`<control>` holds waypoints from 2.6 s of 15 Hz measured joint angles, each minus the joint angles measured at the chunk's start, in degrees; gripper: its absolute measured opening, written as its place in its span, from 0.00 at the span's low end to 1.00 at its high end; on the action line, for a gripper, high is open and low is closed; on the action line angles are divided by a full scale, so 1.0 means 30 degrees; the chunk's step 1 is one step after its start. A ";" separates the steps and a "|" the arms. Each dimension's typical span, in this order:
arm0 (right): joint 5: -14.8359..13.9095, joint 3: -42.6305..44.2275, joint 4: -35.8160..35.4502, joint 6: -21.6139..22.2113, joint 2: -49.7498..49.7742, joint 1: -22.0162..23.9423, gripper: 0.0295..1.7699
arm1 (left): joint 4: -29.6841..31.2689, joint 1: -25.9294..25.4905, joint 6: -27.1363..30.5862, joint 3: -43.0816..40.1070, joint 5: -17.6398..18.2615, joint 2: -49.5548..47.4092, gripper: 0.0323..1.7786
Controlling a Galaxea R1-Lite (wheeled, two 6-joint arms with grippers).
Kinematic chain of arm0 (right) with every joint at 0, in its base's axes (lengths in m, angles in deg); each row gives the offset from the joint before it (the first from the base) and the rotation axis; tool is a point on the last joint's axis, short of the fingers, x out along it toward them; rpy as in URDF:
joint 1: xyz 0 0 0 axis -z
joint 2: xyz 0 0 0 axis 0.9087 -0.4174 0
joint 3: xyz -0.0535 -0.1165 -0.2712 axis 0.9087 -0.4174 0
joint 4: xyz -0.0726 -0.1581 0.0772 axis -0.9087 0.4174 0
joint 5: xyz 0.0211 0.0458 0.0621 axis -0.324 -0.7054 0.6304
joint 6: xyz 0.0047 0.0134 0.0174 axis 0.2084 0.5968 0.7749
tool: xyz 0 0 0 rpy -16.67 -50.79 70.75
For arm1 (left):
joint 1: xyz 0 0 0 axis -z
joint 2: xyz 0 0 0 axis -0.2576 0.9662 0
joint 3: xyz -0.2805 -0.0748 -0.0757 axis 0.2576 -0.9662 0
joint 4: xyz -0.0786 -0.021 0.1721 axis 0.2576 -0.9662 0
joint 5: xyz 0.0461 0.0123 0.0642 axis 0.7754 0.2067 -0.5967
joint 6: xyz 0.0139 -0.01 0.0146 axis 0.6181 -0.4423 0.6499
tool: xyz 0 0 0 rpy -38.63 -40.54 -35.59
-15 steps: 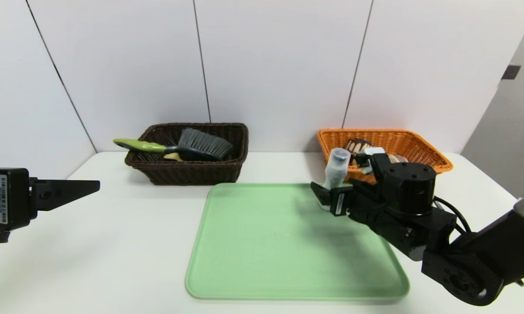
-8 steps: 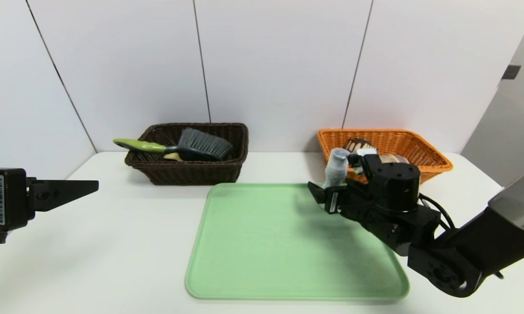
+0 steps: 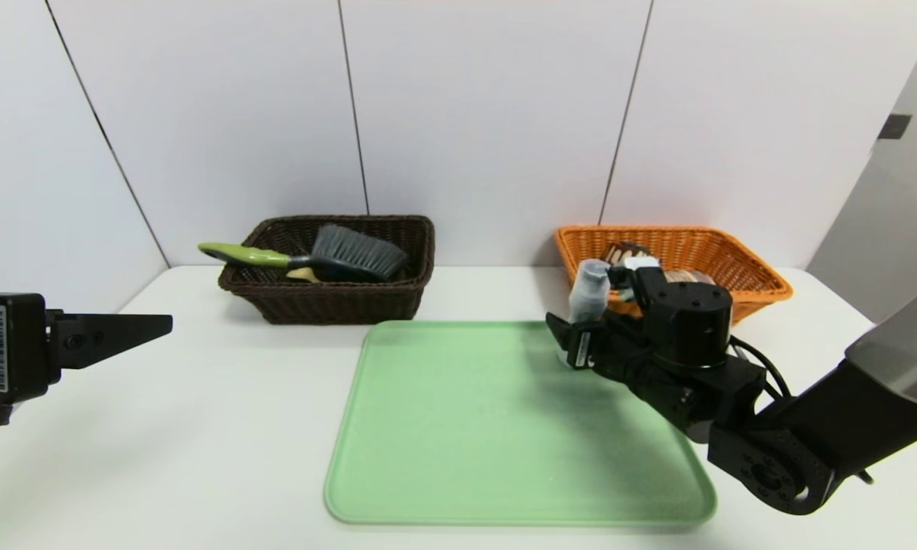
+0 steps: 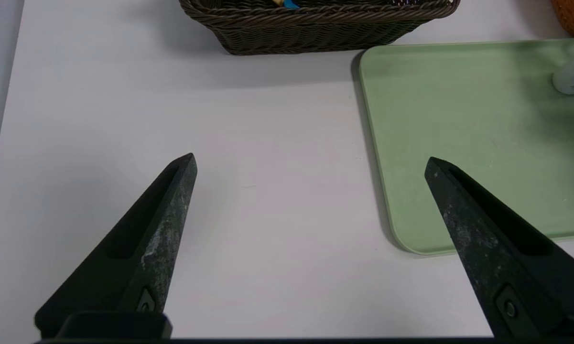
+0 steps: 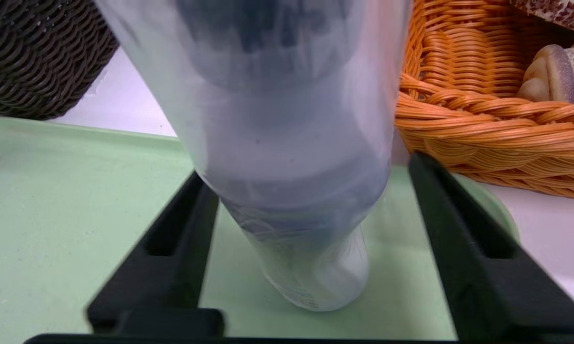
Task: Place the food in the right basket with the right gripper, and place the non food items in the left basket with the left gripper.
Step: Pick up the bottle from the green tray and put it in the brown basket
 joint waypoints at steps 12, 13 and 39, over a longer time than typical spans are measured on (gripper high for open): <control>0.0024 -0.0167 0.0228 0.0496 0.1174 -0.0605 0.31 | -0.0041 0.0000 -0.0057 -0.0195 0.0000 -0.0358 0.95; 0.0024 -0.0154 0.0423 0.0532 0.1438 -0.0926 0.31 | -0.0049 0.0000 -0.0049 -0.0211 0.0000 -0.0406 0.95; 0.3856 2.4369 1.2634 0.1573 -0.6298 -0.4722 0.31 | -0.0142 0.0000 0.0008 -0.0569 0.0012 -0.1138 0.95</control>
